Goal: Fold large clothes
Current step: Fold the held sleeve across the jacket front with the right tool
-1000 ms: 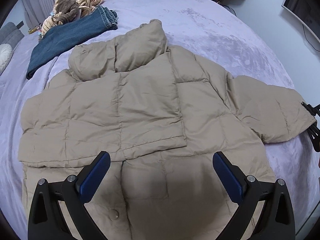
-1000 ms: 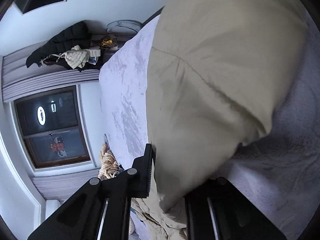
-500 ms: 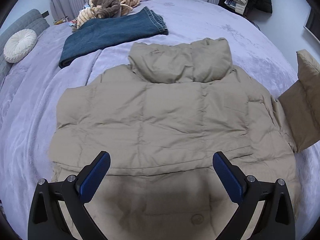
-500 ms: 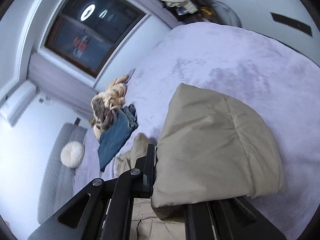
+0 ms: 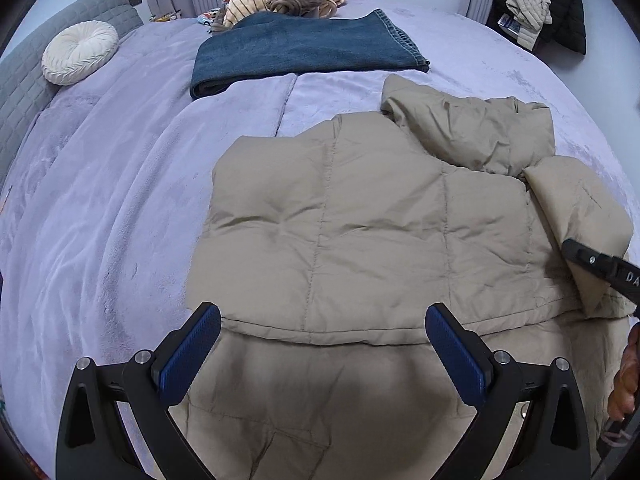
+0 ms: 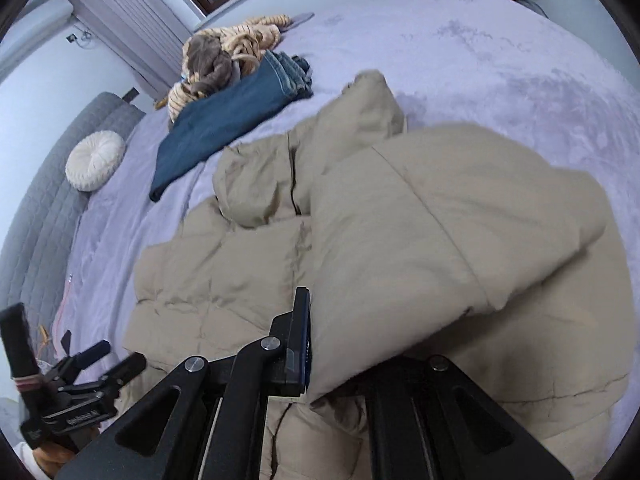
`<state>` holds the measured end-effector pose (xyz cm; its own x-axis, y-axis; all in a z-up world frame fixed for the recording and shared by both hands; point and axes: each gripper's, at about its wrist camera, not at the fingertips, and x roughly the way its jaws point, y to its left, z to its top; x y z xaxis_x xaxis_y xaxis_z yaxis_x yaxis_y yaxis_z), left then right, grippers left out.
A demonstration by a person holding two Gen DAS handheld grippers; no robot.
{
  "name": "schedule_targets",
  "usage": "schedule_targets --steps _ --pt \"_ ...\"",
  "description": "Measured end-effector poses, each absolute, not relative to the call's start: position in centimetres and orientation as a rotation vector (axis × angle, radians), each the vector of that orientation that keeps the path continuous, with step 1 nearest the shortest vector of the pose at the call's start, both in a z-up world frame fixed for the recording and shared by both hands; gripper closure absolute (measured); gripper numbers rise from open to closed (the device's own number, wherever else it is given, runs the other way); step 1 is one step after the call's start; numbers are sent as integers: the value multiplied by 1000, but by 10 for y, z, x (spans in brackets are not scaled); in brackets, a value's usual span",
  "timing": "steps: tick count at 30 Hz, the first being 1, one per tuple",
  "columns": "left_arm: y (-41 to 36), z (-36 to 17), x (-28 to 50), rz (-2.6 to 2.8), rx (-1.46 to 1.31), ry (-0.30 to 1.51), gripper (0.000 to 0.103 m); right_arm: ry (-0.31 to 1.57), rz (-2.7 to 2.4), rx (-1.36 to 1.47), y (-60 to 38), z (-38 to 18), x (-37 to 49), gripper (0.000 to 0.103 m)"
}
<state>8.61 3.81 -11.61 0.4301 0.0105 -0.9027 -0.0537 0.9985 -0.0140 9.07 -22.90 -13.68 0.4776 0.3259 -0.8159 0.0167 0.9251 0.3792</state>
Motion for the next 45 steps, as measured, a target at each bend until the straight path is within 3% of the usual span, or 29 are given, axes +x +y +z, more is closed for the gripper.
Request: schedule_targets --steps 4,8,9,13,19,20,21,22,28,33,34,35,36,38,45 --pt "41 -123 90 32 -62 1139 1 1124 151 360 -226 -161 87 90" --pt "35 -118 96 2 -73 1122 1 1137 192 429 -232 -148 80 35" --pt "34 -116 99 -10 -79 1114 1 1126 191 431 -234 -142 77 31" --pt "38 -111 109 -41 -130 1105 1 1071 123 513 -267 -120 61 31" --pt "51 -104 118 -99 -165 1074 1 976 -27 881 -344 -127 59 34" --pt "52 -103 117 -117 -172 1070 1 961 -28 932 -349 -128 62 59" --pt "55 -101 118 -145 -188 1066 1 959 -21 952 -350 -127 68 91" --pt "59 -100 118 -173 -213 1066 1 943 -3 949 -347 -123 73 94" --pt "85 -99 120 -322 -455 1074 1 937 258 599 -243 -79 108 94" --pt "93 -108 123 -452 -673 1096 1 1048 394 292 -145 -89 108 92" --pt "92 -109 125 -472 -696 1097 1 1089 410 246 -131 -98 107 90" --pt "90 -111 126 -493 -714 1102 1 1129 423 205 -119 -108 106 77" --pt "87 -112 128 -505 -727 1109 1 1163 431 178 -111 -117 105 57" --pt "78 -116 133 -520 -736 1125 1 1206 450 170 -105 -125 98 40" --pt "38 -138 149 -533 -640 1211 1 1213 337 403 -209 -120 55 40"
